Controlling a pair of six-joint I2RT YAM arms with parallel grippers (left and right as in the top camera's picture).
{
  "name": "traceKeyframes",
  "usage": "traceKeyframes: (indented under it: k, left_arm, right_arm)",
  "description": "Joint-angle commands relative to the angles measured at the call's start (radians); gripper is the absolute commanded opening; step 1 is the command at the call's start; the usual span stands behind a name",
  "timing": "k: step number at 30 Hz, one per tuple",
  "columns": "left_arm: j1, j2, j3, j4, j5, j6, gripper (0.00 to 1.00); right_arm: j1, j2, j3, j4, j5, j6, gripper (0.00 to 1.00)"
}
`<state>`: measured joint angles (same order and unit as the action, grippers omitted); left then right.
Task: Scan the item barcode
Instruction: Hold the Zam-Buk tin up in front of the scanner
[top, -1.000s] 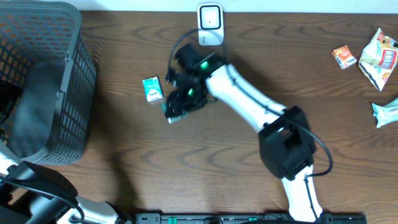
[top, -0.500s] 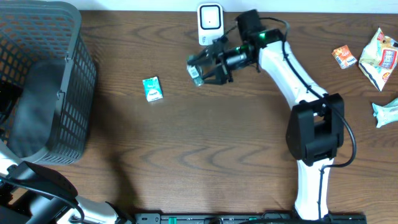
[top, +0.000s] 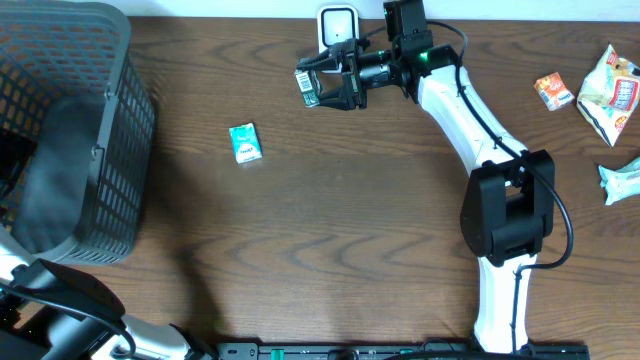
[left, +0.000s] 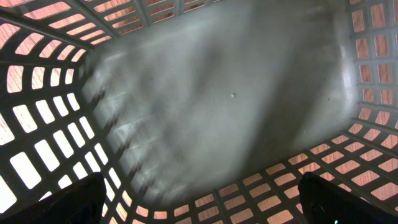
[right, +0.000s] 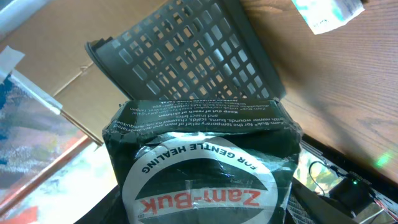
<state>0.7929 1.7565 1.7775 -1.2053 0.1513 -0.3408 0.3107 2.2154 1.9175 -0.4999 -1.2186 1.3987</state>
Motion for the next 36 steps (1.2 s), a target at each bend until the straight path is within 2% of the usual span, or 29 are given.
traceKeyframes:
  k: [1, 11, 14, 15, 16, 17, 19, 22, 23, 25, 31, 36]
  left_arm:
    - [0.003, 0.005, -0.002, -0.005, -0.003, -0.005, 0.98]
    - [0.003, 0.005, -0.002, -0.005, -0.003, -0.005, 0.98]
    - [0.003, 0.005, -0.002, -0.005, -0.003, -0.005, 0.98]
    - [0.003, 0.005, -0.002, -0.005, -0.003, -0.005, 0.98]
    - [0.003, 0.005, -0.002, -0.005, -0.003, -0.005, 0.98]
    - [0.003, 0.005, -0.002, -0.005, -0.003, -0.005, 0.98]
    - [0.003, 0.005, -0.002, -0.005, -0.003, -0.005, 0.98]
    - [0.003, 0.005, -0.002, -0.005, -0.003, -0.005, 0.98]
    - [0.003, 0.005, -0.002, -0.005, -0.003, -0.005, 0.98]
    - [0.003, 0.005, -0.002, -0.005, -0.003, -0.005, 0.98]
    - [0.003, 0.005, -0.002, -0.005, -0.003, -0.005, 0.98]
    - [0.003, 0.005, -0.002, -0.005, -0.003, -0.005, 0.98]
  right_arm:
    - [0.004, -0.005, 0.014, 0.003, 0.002, 0.025, 0.2]
    - [0.006, -0.005, 0.014, 0.003, 0.054, -0.029, 0.17]
    - [0.026, -0.005, 0.014, 0.002, 0.225, -0.169, 0.09]
    - [0.035, -0.005, 0.014, 0.0, 0.312, -0.236, 0.09]
    - [0.056, -0.005, 0.014, -0.015, 0.502, -0.365, 0.15]
    - [0.068, -0.005, 0.014, -0.024, 0.614, -0.436, 0.18]
    - [0.094, -0.005, 0.014, -0.054, 0.888, -0.557, 0.19]
    - [0.149, -0.005, 0.014, -0.092, 1.447, -0.612, 0.25]
    - [0.177, -0.005, 0.014, -0.078, 1.699, -0.612, 0.29]
    - [0.197, -0.004, 0.014, -0.022, 1.894, -0.612, 0.29]
    - [0.19, 0.003, 0.014, 0.183, 1.93, -0.641, 0.35]
    - [0.174, 0.055, 0.014, 0.453, 1.707, -0.864, 0.38]
